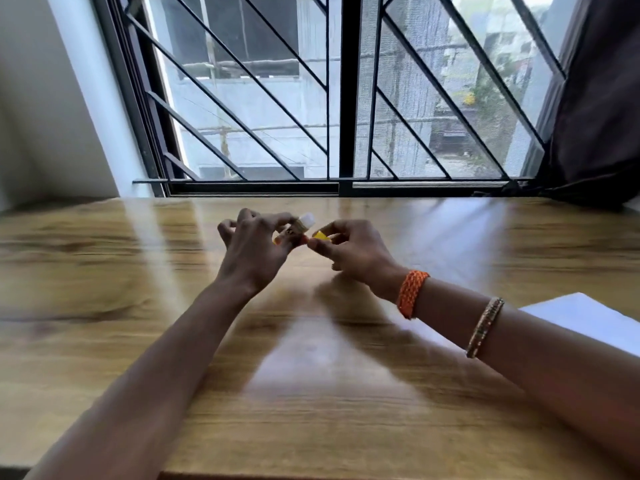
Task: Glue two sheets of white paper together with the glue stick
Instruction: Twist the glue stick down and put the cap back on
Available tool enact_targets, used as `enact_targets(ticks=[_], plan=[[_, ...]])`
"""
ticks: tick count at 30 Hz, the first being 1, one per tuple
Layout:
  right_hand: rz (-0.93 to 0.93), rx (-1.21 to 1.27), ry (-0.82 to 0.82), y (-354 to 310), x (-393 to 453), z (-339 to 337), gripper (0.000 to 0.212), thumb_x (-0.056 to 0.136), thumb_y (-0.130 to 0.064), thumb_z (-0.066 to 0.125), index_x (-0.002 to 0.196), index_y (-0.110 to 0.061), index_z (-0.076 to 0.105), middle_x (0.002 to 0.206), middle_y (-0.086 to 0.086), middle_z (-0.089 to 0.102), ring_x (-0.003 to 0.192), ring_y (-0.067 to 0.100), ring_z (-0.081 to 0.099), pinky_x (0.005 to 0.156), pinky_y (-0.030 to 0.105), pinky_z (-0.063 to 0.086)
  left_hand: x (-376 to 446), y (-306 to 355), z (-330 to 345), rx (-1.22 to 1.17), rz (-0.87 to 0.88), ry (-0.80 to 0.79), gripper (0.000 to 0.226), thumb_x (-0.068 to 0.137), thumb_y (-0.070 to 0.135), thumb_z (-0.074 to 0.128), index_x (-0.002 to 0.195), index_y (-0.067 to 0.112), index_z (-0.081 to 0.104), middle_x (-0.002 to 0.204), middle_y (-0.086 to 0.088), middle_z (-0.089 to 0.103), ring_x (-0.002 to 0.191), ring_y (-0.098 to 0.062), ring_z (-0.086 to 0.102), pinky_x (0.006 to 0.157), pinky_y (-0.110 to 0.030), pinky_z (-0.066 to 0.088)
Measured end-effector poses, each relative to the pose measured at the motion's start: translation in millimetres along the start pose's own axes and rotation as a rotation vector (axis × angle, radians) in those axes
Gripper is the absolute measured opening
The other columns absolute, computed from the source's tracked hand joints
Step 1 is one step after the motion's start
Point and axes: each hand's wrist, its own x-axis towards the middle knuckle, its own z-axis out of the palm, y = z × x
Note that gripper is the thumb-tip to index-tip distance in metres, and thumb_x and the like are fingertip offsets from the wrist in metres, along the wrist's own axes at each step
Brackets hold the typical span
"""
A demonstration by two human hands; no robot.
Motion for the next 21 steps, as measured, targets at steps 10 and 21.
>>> enact_targets(ticks=[10,21], plan=[[-0.007,0.223,0.091,6.6,-17.2,-50.5,0.020,0.069,-0.002,0.080,0.082,-0.012,0.068,0.077,0.008,0.071,0.069,0.019,0.070,0.071,0.033,0.059,-19.8,41.9,15.7,-0.006,0.117,-0.028,0.021,0.083,0.035,0.059,0.102,0.030,0.067,0.090,0.003,0.069,0.098,-0.022,0.048,0.081,-0.039,0.023],[-0.012,0.158,-0.042,-1.5,-20.9,-63.7,0.018,0.071,0.000,0.077,0.082,-0.008,0.067,0.080,0.016,0.072,0.071,0.023,0.073,0.074,0.043,0.061,-26.3,52.4,14.6,0.028,0.157,0.045,0.022,0.075,0.035,0.054,0.089,0.029,0.070,0.085,0.012,0.070,0.095,-0.017,0.052,0.071,-0.030,0.011]])
